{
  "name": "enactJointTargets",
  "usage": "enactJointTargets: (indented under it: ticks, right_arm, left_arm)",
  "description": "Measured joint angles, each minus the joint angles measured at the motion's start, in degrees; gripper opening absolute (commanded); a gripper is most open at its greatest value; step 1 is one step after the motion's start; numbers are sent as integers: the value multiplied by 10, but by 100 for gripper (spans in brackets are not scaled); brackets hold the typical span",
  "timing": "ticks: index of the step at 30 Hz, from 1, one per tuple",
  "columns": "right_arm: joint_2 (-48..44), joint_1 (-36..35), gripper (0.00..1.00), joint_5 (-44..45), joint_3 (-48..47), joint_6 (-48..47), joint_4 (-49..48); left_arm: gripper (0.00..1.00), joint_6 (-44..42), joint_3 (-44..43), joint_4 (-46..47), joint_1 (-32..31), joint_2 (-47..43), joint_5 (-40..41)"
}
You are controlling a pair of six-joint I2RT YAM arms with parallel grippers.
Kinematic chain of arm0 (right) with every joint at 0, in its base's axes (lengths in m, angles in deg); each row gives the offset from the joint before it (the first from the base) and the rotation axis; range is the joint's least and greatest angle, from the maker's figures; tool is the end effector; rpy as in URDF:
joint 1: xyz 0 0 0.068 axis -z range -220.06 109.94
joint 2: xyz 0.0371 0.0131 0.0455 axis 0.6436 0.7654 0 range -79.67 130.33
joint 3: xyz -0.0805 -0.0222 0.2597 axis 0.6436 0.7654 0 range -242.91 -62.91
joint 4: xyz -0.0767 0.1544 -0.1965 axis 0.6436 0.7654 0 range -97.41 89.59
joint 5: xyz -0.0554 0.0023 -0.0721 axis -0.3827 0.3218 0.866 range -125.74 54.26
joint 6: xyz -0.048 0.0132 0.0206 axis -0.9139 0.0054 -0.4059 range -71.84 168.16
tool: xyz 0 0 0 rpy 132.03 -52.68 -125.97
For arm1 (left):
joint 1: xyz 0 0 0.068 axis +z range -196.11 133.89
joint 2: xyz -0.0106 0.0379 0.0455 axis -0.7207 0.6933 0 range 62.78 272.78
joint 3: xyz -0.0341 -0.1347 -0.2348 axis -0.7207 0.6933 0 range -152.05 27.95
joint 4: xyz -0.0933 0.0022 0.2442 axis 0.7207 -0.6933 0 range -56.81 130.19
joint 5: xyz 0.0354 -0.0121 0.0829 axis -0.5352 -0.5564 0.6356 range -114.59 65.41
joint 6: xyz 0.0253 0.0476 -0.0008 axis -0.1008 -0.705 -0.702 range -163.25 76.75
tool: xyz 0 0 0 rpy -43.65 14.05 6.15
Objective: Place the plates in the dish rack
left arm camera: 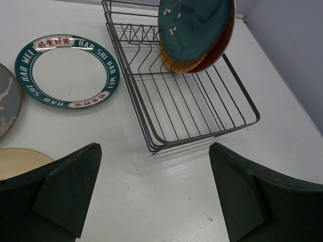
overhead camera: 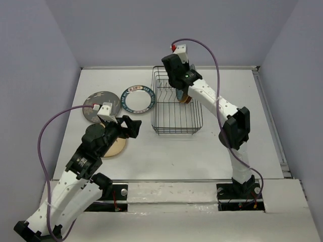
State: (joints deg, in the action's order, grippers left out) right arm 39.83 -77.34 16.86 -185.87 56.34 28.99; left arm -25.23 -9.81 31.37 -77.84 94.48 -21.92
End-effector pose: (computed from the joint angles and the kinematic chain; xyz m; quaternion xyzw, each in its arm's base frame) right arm 0.3920 0.2629 0.3659 0.0069 0.8156 -0.1936 0.5453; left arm 0.1216 -0.0733 0.3324 0.0704 0.7205 -0.2748 0.6328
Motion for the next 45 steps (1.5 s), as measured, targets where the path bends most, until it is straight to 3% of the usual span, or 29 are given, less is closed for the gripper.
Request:
enactJointTargets:
  ticks: [5, 6, 7, 10, 13, 17, 21, 25, 28, 33, 37, 45]
  right_arm:
    - [60, -19, 8, 16, 2, 4, -13]
    - [66, -23, 14, 23, 2, 6, -22]
    - [68, -25, 34, 29, 2, 6, -24]
    - [66, -26, 69, 30, 3, 8, -29]
    - [58, -24, 78, 18, 5, 10, -34]
    - [14, -26, 79, -28, 37, 26, -37]
    - [-84, -29, 70, -113, 115, 53, -57]
    - [-217, -50, 64, -249, 254, 93, -150]
    - [-242, -80, 55, -355, 294, 118, -217]
    - [-168, -127, 50, -506, 302, 146, -289]
    - [-68, -162, 56, -596, 291, 165, -295]
    - [97, -186, 63, -652, 183, 216, -275]
  left_arm:
    - [99, 0, 0, 0, 3, 1, 5]
    - [99, 0, 0, 0, 4, 1, 6]
    - [99, 0, 0, 0, 7, 1, 7]
    - [99, 0, 0, 0, 12, 2, 11]
    - [99, 0, 0, 0, 20, 4, 19]
    - [99, 2, 0, 0, 38, -2, 39]
    - [99, 5, 0, 0, 64, -16, 64]
    - [99, 10, 0, 0, 95, -20, 81]
    - [97, 16, 0, 0, 117, -16, 93]
    - [90, 31, 0, -9, 132, 2, 134]
    - [89, 44, 0, -25, 135, 5, 172]
    - [88, 53, -3, -56, 138, 1, 224]
